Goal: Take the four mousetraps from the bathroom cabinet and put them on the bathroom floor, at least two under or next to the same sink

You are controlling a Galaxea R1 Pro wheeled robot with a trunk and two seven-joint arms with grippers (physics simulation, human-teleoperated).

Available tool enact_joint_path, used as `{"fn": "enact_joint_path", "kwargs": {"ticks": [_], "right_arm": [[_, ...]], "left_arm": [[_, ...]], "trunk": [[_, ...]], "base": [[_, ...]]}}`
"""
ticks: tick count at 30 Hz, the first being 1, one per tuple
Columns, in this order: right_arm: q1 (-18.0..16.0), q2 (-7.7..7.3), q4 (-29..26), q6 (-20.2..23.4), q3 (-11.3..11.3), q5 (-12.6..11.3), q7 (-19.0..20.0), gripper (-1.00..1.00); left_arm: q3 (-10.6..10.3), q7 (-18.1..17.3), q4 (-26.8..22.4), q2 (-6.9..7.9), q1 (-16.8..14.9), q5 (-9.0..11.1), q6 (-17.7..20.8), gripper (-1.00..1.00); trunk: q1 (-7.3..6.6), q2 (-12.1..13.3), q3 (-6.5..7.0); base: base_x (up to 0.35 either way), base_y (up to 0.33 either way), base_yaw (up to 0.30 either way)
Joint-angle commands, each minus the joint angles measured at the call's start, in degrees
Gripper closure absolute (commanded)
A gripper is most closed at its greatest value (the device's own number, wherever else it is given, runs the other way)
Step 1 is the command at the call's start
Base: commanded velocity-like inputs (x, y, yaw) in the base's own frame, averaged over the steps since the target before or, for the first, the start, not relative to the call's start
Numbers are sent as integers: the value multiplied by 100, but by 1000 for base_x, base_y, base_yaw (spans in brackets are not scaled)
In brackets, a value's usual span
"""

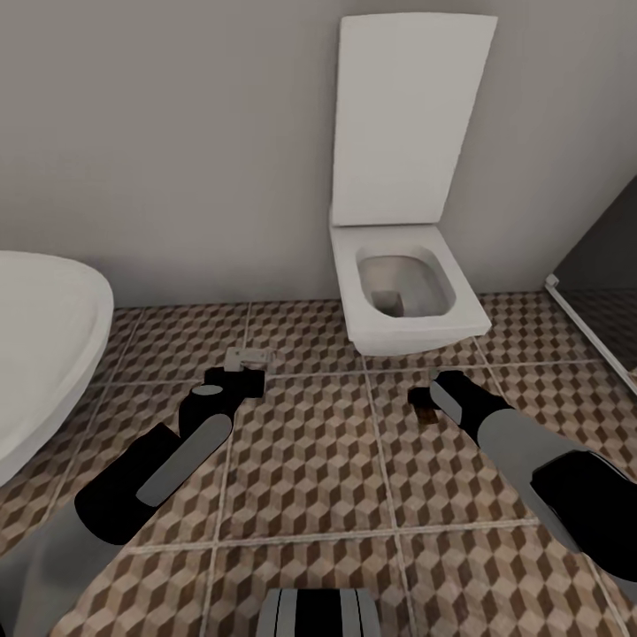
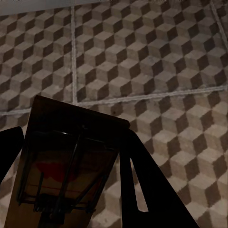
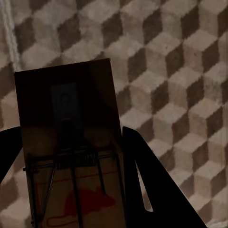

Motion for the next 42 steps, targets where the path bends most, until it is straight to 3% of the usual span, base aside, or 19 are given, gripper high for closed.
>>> {"fn": "enact_joint_path", "kwargs": {"ticks": [1,17,22,27,32,38,42], "right_arm": [[-1,-10,-13,23,41,-77,-49,100],[-1,-22,-16,23,31,-77,-49,100],[-3,-10,-23,23,25,-77,-49,100],[-3,15,-26,23,23,-77,-49,100],[-7,36,-50,23,17,-77,-49,100],[-9,42,-76,23,16,-77,-49,100],[-10,36,-83,23,15,-77,-49,100]], "left_arm": [[-13,68,-6,4,-8,45,7,100],[-14,164,-14,4,-8,45,-1,100],[-20,166,-14,4,-8,45,-1,100],[-16,166,-14,4,-8,45,-2,100],[-17,166,-14,4,-8,45,-2,100],[-21,166,-15,4,-7,45,-2,100],[-22,166,-15,4,-7,45,-2,100]], "trunk": [[0,-2,-4],[0,-2,-4],[13,-8,-115],[13,-8,-115],[26,-15,-226],[26,-15,-226],[36,-20,-315]], "base": [[66,1,0],[14,0,0],[0,0,0],[0,0,0],[0,0,0],[0,0,0],[0,0,0]]}}
